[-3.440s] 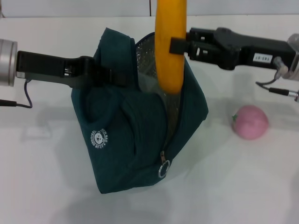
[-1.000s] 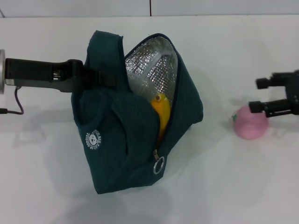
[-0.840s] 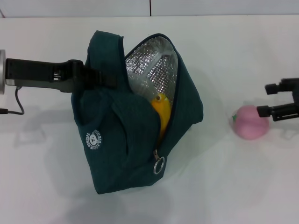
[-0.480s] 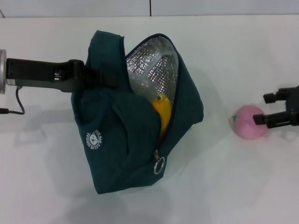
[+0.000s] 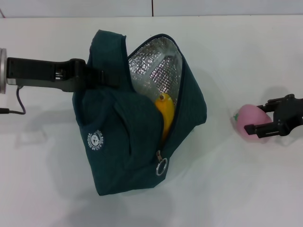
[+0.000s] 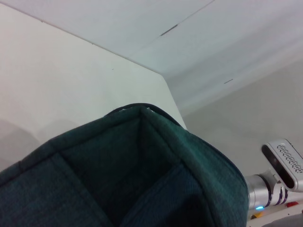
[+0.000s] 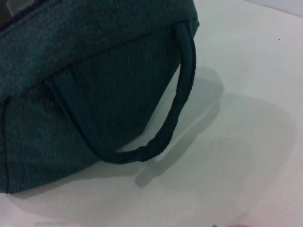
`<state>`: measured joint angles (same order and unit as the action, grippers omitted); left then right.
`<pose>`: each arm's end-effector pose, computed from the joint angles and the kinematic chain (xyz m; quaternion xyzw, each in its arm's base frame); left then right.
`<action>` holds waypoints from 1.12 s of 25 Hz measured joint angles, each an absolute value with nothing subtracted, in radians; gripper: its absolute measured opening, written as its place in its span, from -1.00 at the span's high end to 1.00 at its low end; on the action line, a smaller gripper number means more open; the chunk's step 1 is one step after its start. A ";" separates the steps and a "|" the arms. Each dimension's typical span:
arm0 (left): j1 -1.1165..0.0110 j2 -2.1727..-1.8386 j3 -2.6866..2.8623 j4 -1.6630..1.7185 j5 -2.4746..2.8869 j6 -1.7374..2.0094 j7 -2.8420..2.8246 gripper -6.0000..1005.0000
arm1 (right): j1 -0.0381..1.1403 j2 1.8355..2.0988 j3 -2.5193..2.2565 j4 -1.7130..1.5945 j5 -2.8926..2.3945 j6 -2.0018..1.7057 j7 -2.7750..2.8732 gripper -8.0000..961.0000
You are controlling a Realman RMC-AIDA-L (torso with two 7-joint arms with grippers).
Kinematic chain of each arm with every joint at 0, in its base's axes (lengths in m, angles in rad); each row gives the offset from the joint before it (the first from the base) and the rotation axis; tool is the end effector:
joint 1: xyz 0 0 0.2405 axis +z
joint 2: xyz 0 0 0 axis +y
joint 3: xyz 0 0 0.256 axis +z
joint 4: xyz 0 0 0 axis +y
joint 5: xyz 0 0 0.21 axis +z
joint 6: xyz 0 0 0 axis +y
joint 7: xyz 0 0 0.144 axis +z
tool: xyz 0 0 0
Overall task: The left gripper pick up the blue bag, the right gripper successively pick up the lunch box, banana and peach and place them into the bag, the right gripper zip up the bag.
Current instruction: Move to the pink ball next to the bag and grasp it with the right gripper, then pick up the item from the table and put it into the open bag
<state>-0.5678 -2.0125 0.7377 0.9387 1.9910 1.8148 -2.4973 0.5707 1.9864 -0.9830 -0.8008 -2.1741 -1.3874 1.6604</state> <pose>-0.2171 0.3364 0.0616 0.8039 0.5516 0.2196 0.0353 0.2705 0.3629 0.0164 -0.9648 0.2217 0.0308 0.1381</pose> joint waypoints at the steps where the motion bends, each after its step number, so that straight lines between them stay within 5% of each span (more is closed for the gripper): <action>1: -0.568 -2.012 0.738 0.939 1.991 1.815 -2.497 0.92 | 0.571 1.988 -0.983 -0.804 -2.176 -1.387 1.660 -0.68; 4: -0.569 -2.012 0.738 0.939 1.991 1.815 -2.498 0.92 | 0.569 1.988 -0.983 -0.816 -2.178 -1.387 1.659 -0.65; 14: -0.570 -2.012 0.738 0.939 1.991 1.811 -2.500 0.92 | 0.546 1.996 -0.968 -0.890 -2.146 -1.400 1.655 0.12; 23: -0.568 -2.013 0.738 0.939 1.969 1.816 -2.502 0.92 | 0.523 1.987 -0.831 -0.931 -1.698 -1.568 1.592 0.26; 28: -0.569 -2.013 0.738 0.939 1.968 1.815 -2.504 0.92 | 0.578 2.012 -0.846 -0.883 -1.549 -1.574 1.539 0.32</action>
<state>-0.5691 -2.0125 0.7378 0.9388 1.9681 1.8155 -2.5036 0.5777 2.0120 -0.8458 -0.8831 -1.5494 -1.5741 1.5393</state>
